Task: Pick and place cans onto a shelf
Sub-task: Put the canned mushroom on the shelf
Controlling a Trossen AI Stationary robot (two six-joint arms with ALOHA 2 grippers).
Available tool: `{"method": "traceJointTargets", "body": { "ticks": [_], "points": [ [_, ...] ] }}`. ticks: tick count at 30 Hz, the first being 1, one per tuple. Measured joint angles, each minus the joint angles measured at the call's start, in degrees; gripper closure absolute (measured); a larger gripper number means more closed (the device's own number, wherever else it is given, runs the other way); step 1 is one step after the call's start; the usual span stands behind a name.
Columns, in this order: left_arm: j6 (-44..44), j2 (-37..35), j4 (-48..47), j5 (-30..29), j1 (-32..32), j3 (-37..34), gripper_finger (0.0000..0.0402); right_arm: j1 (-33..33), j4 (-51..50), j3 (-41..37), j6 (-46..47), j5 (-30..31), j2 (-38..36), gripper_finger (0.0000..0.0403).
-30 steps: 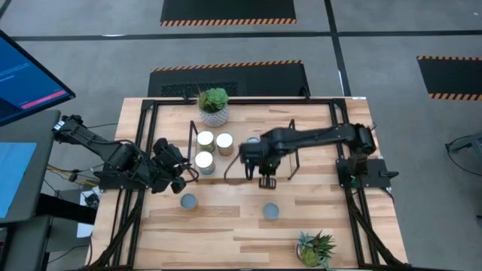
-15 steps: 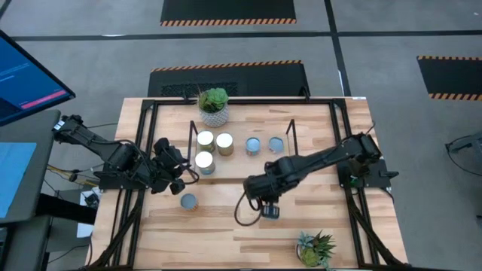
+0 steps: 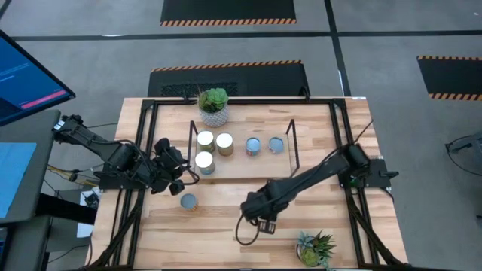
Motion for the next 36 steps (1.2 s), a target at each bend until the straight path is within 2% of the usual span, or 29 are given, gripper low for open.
{"method": "traceJointTargets", "body": {
  "ticks": [7,13,22,36],
  "points": [
    [-0.3,0.0,0.0,0.9,0.0,0.0,0.0329,-0.5,0.4,0.1,-4.4,1.1,4.5,0.0245],
    [-0.4,0.0,0.1,0.9,0.0,0.0,0.0329,-1.9,3.1,-2.5,-6.9,5.1,4.4,0.0259],
    [-1.0,0.0,0.2,1.7,0.0,0.0,0.0329,-2.9,2.7,-7.8,-12.3,2.8,4.4,0.0276],
    [-1.0,0.0,0.1,1.2,0.0,0.0,0.0329,-3.8,-1.4,-3.9,-13.4,3.1,4.2,0.0280]
  ]
}}
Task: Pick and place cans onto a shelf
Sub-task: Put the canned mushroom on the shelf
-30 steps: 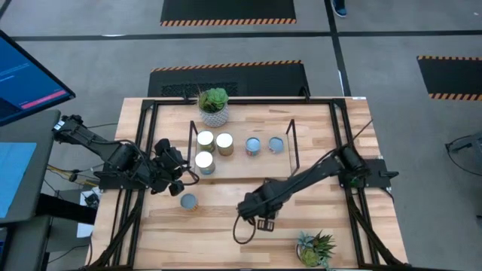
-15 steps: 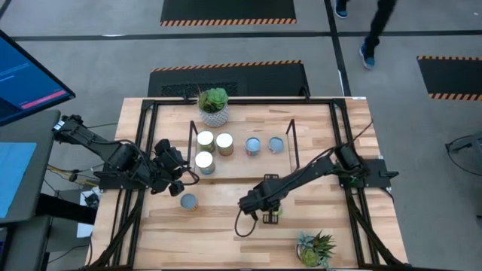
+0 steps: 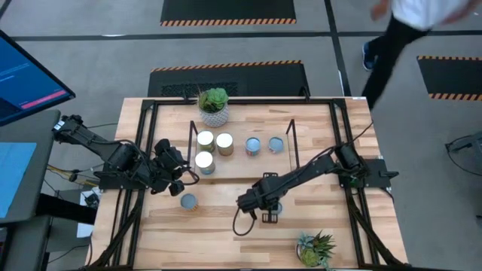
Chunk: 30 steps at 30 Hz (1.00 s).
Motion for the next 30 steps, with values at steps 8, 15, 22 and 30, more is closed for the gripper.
{"method": "traceJointTargets", "body": {
  "ticks": [8,15,22,30],
  "points": [
    [0.0,0.0,0.0,0.0,0.0,0.0,0.0329,0.0,-1.2,-0.7,-7.2,-0.1,0.0,0.0280],
    [-0.2,0.0,0.0,0.0,0.0,0.0,0.0329,-0.5,0.6,-0.8,-10.4,-1.2,0.0,0.0280],
    [-0.2,0.0,0.0,0.0,0.0,0.0,0.0329,-1.1,2.4,-0.8,-11.0,-1.3,0.0,0.0280],
    [-0.2,0.0,0.0,0.0,0.0,0.0,0.0329,-1.4,2.7,-0.8,-13.3,-1.7,0.3,0.0280]
  ]
}}
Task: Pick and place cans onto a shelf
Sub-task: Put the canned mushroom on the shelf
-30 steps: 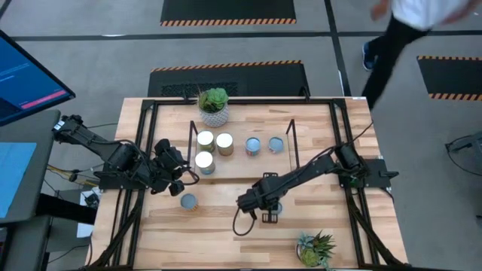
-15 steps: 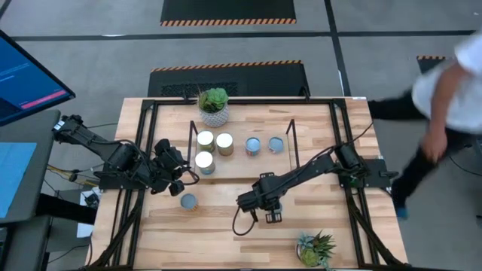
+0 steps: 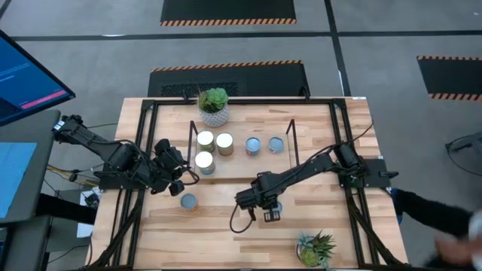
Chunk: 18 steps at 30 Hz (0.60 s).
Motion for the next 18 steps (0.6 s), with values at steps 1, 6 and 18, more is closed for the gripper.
{"method": "traceJointTargets", "body": {
  "ticks": [1,6,18],
  "points": [
    [0.0,0.0,0.0,0.0,0.0,0.0,0.0329,0.0,-0.4,0.0,0.0,0.1,0.0,0.0280],
    [0.0,0.0,0.0,0.0,0.0,0.0,0.0329,-0.4,-3.1,0.0,0.2,0.1,0.0,0.0280],
    [0.0,0.0,0.0,-0.1,0.0,0.0,0.0329,-0.3,-0.5,0.0,-2.9,-2.9,-0.1,0.0280]
  ]
}}
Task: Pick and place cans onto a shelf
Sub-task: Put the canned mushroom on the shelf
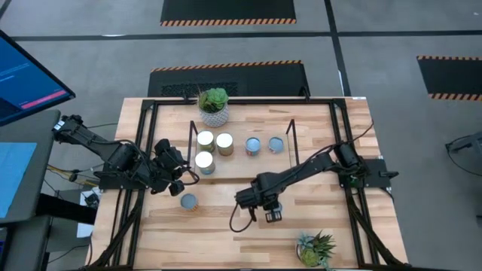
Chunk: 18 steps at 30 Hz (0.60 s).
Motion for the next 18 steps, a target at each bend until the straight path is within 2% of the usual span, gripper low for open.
{"method": "traceJointTargets", "body": {
  "ticks": [7,18],
  "points": [
    [0.0,0.0,0.0,0.0,0.0,0.0,0.0329,0.0,2.2,-0.2,-0.7,-1.7,0.0,0.0281],
    [0.2,0.0,-0.1,-0.1,0.0,0.0,0.0329,0.7,2.9,-5.1,-0.7,-3.1,-0.2,0.0281]
  ]
}}
